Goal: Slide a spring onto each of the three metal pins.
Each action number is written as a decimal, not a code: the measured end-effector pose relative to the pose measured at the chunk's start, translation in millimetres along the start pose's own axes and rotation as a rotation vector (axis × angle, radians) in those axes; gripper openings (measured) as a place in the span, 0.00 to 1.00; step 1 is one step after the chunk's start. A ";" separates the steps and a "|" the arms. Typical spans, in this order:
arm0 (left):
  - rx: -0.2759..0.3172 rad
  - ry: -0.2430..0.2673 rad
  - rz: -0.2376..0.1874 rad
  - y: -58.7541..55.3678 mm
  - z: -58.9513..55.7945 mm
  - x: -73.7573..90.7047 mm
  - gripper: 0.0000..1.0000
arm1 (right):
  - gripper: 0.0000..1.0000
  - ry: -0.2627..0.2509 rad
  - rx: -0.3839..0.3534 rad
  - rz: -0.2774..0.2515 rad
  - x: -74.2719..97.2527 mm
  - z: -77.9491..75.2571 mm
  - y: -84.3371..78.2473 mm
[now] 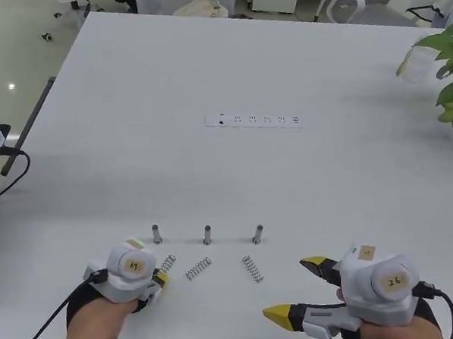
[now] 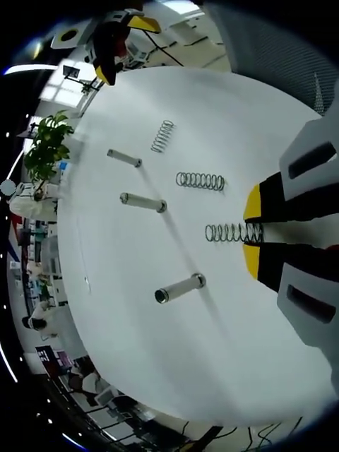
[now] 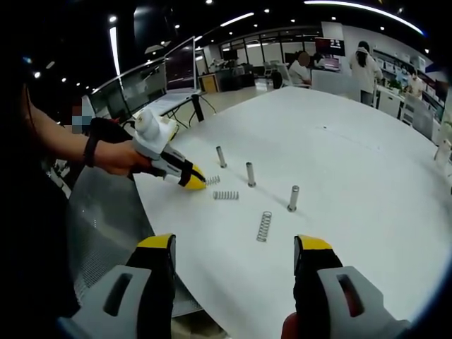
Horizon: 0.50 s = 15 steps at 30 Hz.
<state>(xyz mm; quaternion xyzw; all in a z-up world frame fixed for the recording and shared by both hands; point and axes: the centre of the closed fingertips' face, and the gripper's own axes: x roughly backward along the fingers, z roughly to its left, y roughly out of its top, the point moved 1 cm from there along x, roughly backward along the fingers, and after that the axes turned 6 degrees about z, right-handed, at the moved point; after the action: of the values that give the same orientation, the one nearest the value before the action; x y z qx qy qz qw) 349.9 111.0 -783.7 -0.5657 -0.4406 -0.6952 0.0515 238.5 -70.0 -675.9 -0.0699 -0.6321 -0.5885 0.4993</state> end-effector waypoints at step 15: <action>0.008 -0.021 -0.009 -3.9 -0.9 17.2 0.02 | 0.66 -0.002 -0.011 0.006 1.3 0.3 -9.9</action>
<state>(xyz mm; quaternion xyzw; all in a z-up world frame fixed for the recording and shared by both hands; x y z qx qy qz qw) 340.9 120.1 -771.5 -0.5707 -0.4465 -0.6876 0.0462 231.0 -73.3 -681.6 -0.0749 -0.6292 -0.5903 0.5000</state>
